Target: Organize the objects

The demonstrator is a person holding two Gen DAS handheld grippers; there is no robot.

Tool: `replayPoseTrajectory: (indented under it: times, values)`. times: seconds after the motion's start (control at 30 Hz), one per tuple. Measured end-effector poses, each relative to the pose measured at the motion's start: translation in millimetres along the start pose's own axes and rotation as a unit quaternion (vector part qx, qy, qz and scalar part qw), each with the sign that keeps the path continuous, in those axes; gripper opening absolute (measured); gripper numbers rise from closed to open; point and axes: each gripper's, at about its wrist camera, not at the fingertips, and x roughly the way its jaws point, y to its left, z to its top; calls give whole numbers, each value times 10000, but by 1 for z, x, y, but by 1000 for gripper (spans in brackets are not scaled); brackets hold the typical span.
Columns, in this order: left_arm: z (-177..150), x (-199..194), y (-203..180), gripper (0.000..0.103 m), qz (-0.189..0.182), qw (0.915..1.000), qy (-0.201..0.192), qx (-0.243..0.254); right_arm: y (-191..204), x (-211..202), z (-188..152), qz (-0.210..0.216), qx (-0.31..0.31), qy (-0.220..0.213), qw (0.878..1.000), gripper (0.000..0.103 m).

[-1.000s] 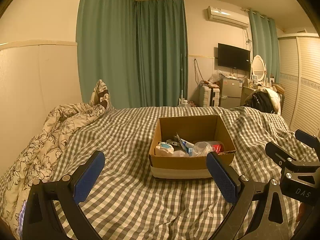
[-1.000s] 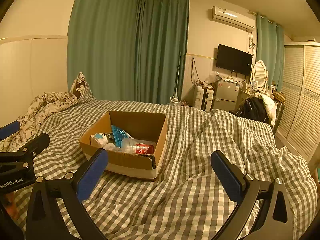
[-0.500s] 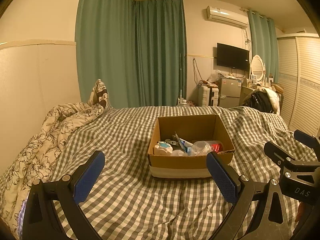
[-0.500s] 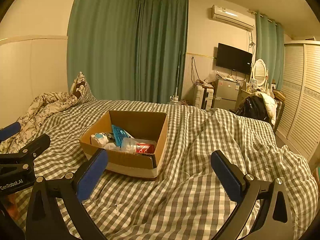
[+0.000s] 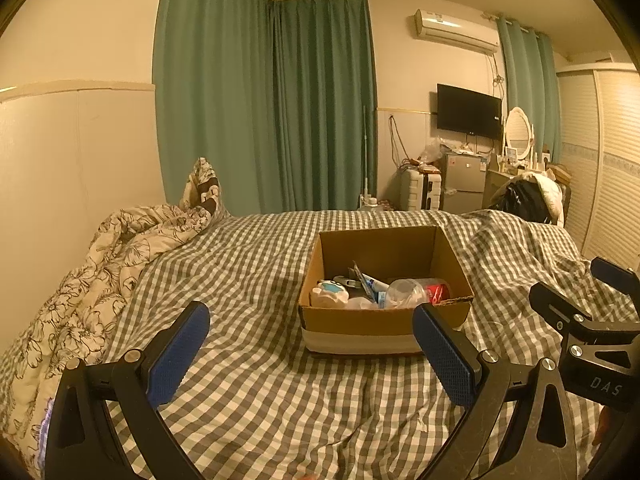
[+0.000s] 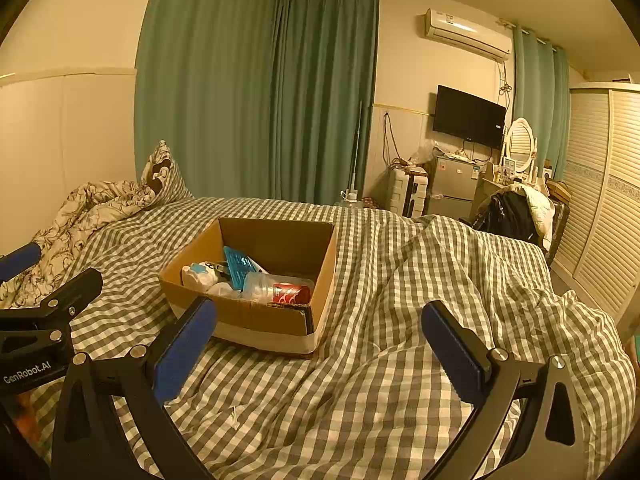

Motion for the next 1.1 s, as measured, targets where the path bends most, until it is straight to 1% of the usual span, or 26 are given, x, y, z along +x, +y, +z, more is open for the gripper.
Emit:
replayPoseTrajectory:
  times: [1.1]
  values:
    - [-1,1,-4,103,-12,10000,52,28,2,3,-2,11,-35,80,10000,103]
